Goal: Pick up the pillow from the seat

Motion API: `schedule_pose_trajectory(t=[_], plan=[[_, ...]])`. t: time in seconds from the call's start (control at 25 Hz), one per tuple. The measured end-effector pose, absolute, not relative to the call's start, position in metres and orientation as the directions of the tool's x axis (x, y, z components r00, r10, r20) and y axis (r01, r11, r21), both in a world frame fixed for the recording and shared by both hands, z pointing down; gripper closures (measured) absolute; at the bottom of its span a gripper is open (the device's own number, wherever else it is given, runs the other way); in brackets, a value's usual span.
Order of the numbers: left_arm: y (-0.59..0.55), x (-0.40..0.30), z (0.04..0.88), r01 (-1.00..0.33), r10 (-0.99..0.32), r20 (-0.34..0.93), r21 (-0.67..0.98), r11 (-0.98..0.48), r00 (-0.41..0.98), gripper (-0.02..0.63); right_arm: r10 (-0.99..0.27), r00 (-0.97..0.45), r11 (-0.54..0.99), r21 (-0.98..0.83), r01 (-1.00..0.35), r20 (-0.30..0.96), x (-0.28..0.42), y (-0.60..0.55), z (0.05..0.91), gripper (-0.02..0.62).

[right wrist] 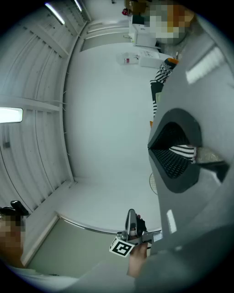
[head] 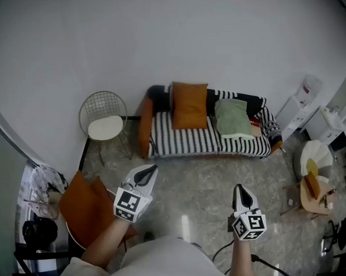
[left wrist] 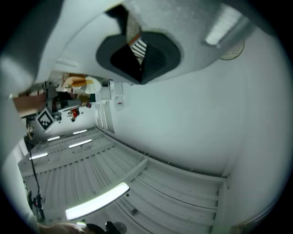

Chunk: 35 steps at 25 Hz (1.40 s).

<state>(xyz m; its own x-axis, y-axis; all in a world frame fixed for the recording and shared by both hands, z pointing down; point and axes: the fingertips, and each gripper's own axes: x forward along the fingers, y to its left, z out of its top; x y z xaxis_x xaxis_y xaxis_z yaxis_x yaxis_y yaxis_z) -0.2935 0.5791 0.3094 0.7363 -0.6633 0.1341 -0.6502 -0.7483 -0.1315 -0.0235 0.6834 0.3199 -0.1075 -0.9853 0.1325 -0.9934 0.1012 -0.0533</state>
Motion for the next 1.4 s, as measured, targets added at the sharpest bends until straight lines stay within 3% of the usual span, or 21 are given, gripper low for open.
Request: schedule_pose_trajectory(t=[0.64,1.4], plan=[[0.591,-0.278,0.306,-0.642,-0.656,0.125,-0.137,-0.754,0.744,0.605,-0.984,-0.119,0.112,-0.056,-0.992,0.132,-0.014,0.694,0.322,0.591],[0.622,-0.235,0.333,-0.665,-0.674,0.180,-0.119,-0.738,0.716,0.605,-0.961,-0.140,0.142,-0.010,-0.990,0.239,0.033,0.726,0.357,0.589]])
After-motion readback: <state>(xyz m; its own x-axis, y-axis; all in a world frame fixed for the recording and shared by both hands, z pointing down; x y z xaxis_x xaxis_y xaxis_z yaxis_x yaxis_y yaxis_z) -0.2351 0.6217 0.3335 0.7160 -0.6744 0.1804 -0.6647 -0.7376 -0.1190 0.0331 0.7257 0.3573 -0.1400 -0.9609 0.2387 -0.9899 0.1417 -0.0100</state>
